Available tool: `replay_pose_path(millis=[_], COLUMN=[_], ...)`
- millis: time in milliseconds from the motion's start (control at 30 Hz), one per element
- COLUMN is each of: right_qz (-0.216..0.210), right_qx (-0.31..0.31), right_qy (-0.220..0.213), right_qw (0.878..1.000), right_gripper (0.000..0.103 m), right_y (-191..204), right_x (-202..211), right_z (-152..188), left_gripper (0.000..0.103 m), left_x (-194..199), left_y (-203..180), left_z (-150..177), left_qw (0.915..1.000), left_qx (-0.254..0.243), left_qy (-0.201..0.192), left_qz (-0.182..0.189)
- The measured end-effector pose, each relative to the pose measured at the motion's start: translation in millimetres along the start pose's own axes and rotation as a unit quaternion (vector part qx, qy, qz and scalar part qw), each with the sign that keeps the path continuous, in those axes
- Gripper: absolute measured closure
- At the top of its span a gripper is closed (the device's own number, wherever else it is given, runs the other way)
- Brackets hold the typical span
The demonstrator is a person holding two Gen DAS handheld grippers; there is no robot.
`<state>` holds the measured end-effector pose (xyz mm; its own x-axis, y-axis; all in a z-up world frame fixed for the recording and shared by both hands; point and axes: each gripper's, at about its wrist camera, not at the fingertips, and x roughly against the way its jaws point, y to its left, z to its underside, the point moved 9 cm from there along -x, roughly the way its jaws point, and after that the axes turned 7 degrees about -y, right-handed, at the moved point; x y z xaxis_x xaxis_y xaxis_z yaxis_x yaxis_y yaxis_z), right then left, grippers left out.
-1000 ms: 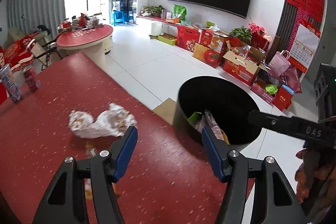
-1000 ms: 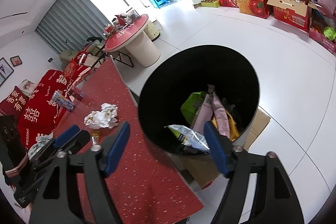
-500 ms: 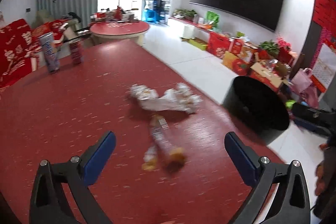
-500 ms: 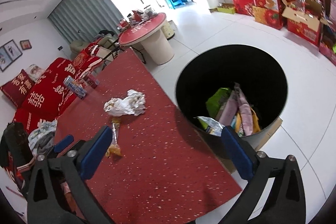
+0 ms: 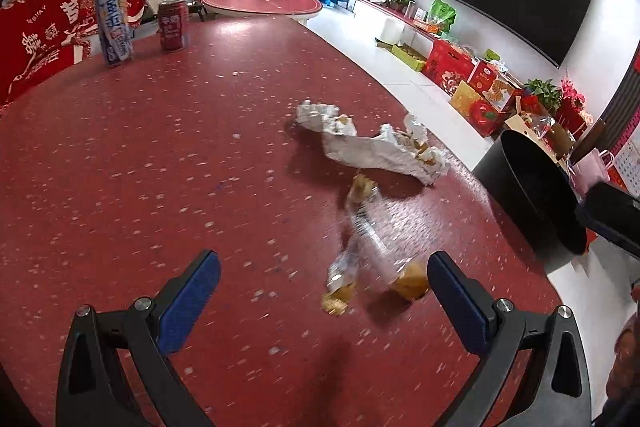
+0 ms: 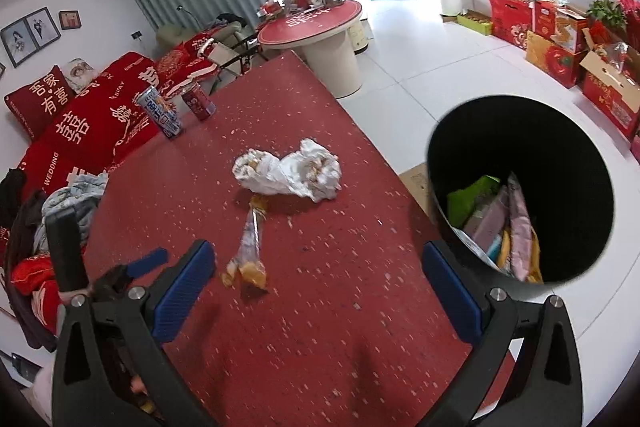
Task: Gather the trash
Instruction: 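Move both tools back to the table toward the clear wrapper and crumpled paper, then grasp the clear wrapper with the left tool while the right tool grasps the crumpled white paper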
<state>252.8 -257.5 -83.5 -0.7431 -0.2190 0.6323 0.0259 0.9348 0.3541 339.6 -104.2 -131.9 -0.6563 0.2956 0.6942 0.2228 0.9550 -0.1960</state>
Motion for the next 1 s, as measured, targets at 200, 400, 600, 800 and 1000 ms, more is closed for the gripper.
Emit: replay_pose_path(millis=[200, 400, 600, 800, 1000], right_qz=[-0.017, -0.009, 0.004, 0.025, 0.034], right_qx=[-0.008, 0.003, 0.011, 0.031, 0.058], right_qy=[0.019, 0.047, 0.071, 0.075, 0.086], right_qw=[1.0, 0.999, 0.997, 0.996, 0.994], right_gripper=[0.014, 0.024, 0.025, 0.043, 0.062], right_y=[7.5, 7.5, 1.7, -1.4, 2.8], right_x=[-31.5, -71.3, -108.4, -126.8, -135.9], right_z=[-21.8, -25.6, -21.2, -13.8, -6.5], left_gripper=[0.0, 0.0, 0.0, 0.0, 0.0], left_x=[-24.6, -40.8, -43.4, -41.6, -40.1], left_y=[-23.7, -30.4, -26.4, -32.2, -32.3], left_z=[-2.6, -1.8, -0.1, 2.0, 4.3], left_qw=[0.9999, 0.999, 0.9986, 0.9975, 0.9972], left_qx=[-0.006, -0.031, -0.039, -0.061, -0.065], left_qy=[0.012, 0.028, 0.03, 0.032, 0.034], left_qz=[-0.003, -0.015, -0.018, -0.013, -0.018])
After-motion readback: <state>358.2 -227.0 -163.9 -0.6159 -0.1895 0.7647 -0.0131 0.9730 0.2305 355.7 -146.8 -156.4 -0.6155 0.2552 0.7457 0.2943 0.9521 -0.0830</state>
